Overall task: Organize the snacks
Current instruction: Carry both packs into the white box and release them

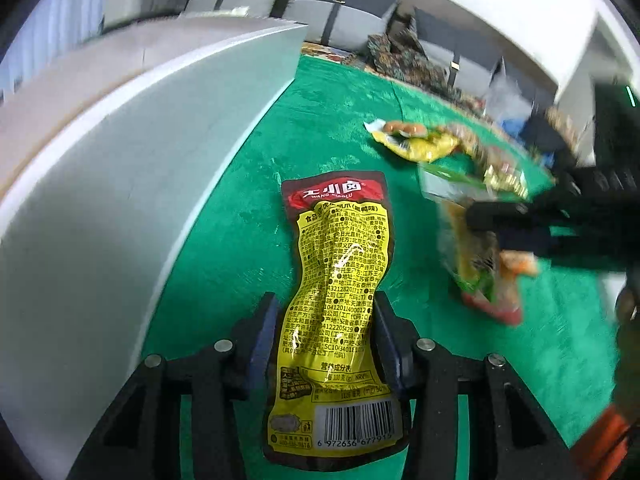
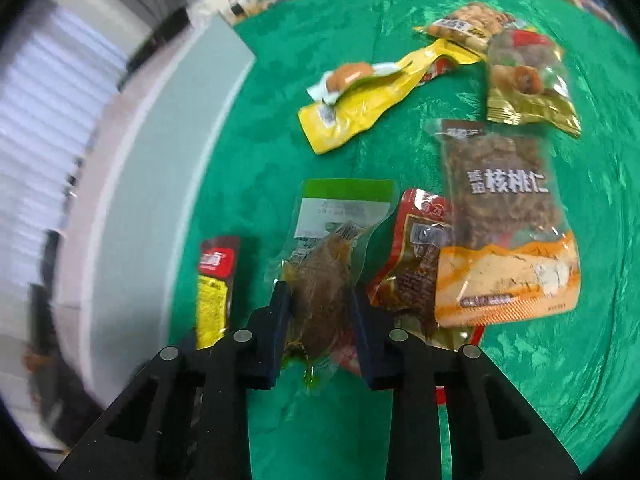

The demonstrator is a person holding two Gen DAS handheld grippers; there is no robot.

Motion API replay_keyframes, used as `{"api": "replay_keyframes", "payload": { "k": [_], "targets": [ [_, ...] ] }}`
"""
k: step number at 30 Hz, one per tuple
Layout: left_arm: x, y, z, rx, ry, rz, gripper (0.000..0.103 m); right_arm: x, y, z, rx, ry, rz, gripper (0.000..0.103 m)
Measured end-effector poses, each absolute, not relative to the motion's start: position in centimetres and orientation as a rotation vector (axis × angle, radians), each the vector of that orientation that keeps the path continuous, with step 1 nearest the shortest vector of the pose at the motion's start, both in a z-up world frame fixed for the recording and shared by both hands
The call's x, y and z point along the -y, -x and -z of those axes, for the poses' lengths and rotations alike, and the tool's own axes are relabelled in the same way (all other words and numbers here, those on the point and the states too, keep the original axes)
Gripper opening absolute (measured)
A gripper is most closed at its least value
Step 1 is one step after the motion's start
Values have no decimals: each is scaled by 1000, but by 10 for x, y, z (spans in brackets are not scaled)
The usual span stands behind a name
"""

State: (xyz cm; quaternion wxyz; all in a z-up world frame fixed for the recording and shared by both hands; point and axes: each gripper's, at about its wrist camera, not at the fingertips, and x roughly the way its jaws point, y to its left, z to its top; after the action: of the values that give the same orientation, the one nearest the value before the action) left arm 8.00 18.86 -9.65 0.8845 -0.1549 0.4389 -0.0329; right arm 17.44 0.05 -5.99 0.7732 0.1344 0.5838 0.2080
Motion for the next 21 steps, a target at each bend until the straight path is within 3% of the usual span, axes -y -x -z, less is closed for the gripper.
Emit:
{"api": "replay_keyframes", "payload": {
  "k": [6, 12, 17, 21],
  "targets": [
    [-189, -70, 79, -874, 401, 119, 45, 37, -164, 50, -1250, -484, -485, 30],
    [-204, -56, 21, -769, 537, 167, 45, 41, -169, 16, -1178, -577, -546, 30],
    [-273, -45, -37, -670, 510, 8, 46, -14, -170, -60, -1064, -547, -729, 31],
    [-338, -47, -49, -685, 432, -191, 51, -90, -170, -95, -1041, -480, -875, 31]
  ]
}}
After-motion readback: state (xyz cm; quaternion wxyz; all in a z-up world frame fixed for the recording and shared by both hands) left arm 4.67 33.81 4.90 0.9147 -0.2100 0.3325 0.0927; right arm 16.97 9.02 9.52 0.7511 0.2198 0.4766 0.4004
